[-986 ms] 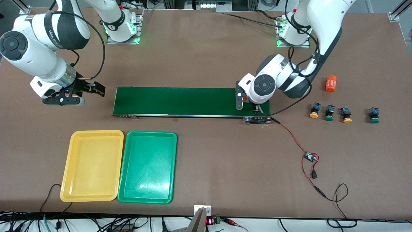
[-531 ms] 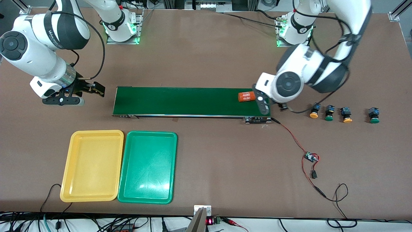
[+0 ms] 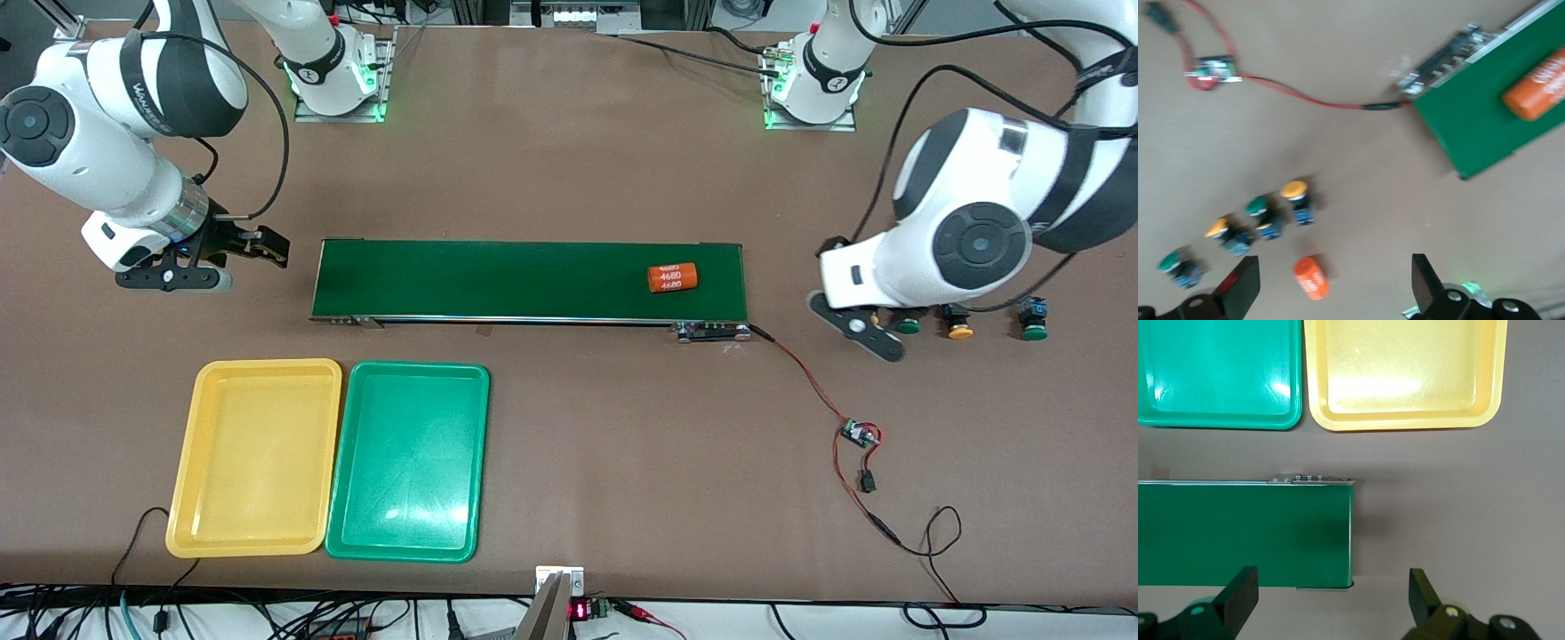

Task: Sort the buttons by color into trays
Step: 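Move the left gripper back and grasp a yellow-capped button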

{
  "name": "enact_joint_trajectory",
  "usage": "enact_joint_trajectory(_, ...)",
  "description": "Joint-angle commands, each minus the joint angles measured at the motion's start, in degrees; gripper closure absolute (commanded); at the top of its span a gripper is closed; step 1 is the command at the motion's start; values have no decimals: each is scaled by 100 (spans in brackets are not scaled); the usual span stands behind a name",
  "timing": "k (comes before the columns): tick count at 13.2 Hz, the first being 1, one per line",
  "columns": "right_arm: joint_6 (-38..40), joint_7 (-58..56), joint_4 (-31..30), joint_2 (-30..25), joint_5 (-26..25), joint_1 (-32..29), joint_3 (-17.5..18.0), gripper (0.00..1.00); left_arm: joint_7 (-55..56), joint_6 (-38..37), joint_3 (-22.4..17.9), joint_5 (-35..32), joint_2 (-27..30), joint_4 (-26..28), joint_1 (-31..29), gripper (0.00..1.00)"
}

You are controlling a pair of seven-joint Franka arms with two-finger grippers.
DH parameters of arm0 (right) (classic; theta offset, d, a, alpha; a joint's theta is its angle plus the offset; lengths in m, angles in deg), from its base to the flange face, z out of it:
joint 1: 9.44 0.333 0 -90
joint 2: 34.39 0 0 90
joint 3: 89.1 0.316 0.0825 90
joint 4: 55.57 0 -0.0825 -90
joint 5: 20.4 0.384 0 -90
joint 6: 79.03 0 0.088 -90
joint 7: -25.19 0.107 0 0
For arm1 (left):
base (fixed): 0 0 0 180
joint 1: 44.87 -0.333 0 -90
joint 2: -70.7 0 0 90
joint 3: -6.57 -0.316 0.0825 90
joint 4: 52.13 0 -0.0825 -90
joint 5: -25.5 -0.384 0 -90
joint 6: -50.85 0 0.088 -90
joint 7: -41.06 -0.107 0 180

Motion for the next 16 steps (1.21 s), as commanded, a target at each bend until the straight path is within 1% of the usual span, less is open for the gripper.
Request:
enact_joint_trajectory(1, -58, 6, 3, -14, 30, -33, 13, 0, 95, -140, -216, -323, -529, -527, 13, 0)
enact_joint_trajectory(2, -58, 6, 3, -14, 30, -33, 13, 0, 164, -140, -269, -306, -529, -527, -4, 0)
enact_joint_trajectory(4, -58, 6, 12, -14, 30, -33, 13, 0, 575, -131, -270, -262, -643, -422, -363, 0)
enact_joint_trajectory(5, -58, 6, 12, 3, 30, -33, 13, 0, 969, -96, -270, -140, -652, -152, -539, 0)
enact_joint_trajectory(7, -58, 6, 29, 12, 30, -33, 13, 0, 1402, 306, -217, -33, -495, 480, -803, 0)
enact_joint_trajectory(8, -58, -11, 29, 12, 22, -33, 13, 0, 1421, 648, -217, -33, -346, 849, -830, 0)
enact_joint_trajectory(10, -40, -20, 64, 12, 13, -33, 13, 0, 1421, 1456, -182, -33, -126, 1657, -1224, 0)
enact_joint_trajectory(13, -49, -20, 64, 12, 13, -33, 13, 0, 1413, 2765, -173, -42, 173, 2783, -1507, 0)
enact_joint_trajectory(16, -40, -20, 64, 38, 13, -33, 13, 0, 1325, 4066, -182, -103, 271, 3636, -1858, 0)
